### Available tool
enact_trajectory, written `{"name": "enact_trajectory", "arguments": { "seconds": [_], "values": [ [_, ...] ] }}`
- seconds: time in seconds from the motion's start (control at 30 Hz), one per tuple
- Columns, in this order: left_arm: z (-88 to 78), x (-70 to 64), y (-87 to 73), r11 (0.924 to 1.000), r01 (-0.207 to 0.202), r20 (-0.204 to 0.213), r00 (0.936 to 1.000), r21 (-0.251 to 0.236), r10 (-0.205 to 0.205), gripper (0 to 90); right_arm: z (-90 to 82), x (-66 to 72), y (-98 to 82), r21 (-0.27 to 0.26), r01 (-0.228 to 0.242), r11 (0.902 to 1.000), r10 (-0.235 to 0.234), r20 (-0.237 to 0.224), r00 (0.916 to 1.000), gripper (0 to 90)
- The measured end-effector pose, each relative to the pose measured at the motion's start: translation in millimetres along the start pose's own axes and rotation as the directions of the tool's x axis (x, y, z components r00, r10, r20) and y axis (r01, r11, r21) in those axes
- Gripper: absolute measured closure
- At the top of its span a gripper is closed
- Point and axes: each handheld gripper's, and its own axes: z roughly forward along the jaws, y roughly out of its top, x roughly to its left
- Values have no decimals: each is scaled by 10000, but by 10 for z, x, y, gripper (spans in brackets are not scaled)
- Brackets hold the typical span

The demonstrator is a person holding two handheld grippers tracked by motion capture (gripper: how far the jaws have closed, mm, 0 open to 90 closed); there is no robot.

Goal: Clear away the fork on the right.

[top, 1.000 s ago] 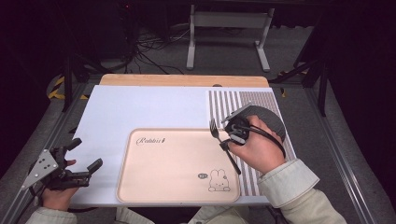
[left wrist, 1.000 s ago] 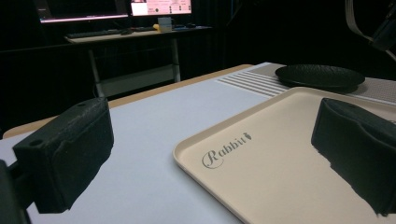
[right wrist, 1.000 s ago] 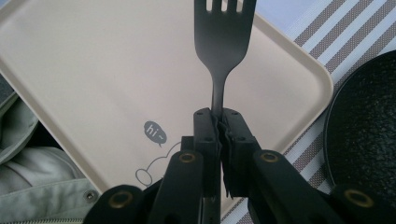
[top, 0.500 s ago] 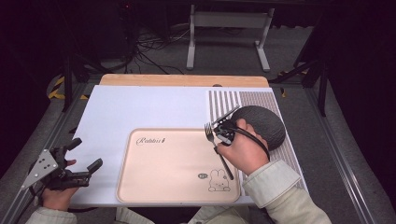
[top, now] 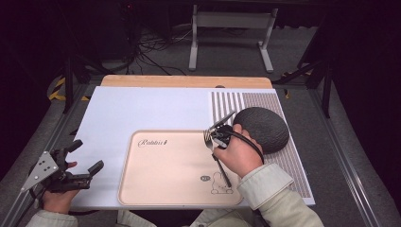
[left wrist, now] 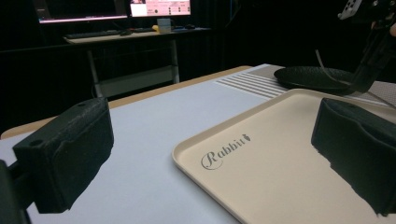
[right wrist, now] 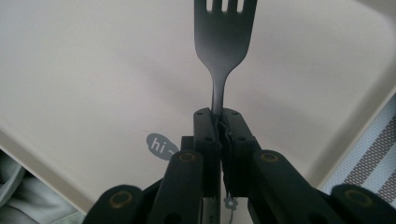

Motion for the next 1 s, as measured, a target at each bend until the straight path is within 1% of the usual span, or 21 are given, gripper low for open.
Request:
{"name": "enact_trajectory", "arguments": {
  "seconds": [0.03,0.1,0.17,0.33,0.43,0.47,0.5,0.57,0.63,0.67,1.0],
  "values": [
    [0,0,0,10000,-6,-1,10000,3,6,0,34,-4,2,49,3,10000,-3,29,10000,861],
    [0,0,0,10000,-6,6,10000,3,6,0,76,-6,10,189,-5,9998,6,-51,10000,861],
    [0,1,0,10000,-4,19,10000,0,4,0,92,-3,11,166,-41,9999,42,-2,10000,861],
    [-4,3,1,10000,-27,-4,10000,5,27,0,169,-27,22,328,-246,9992,248,-54,9997,860],
    [-4,2,2,10000,-32,2,10000,4,32,0,205,-43,22,331,-371,9988,375,-110,9992,860],
    [-5,3,2,10000,-34,1,10000,4,34,0,212,-53,22,376,-368,9986,376,-200,9991,860],
    [-5,4,2,10000,-32,2,10000,3,32,0,227,-57,19,333,-389,9987,394,-159,9991,860],
    [-5,5,2,10000,-30,-3,10000,5,30,0,248,-63,20,435,-443,9981,453,-215,9987,860],
    [-6,5,2,10000,-33,-7,10000,6,33,0,278,-58,17,441,-265,9987,275,-232,9994,859],
    [-6,5,2,10000,-23,-3,10000,3,23,0,288,-56,15,441,-231,9988,238,-163,9996,859],
    [-6,5,2,10000,-22,-2,10000,-8,22,0,383,-57,8,564,-200,9982,207,-120,9997,858]
  ]
}}
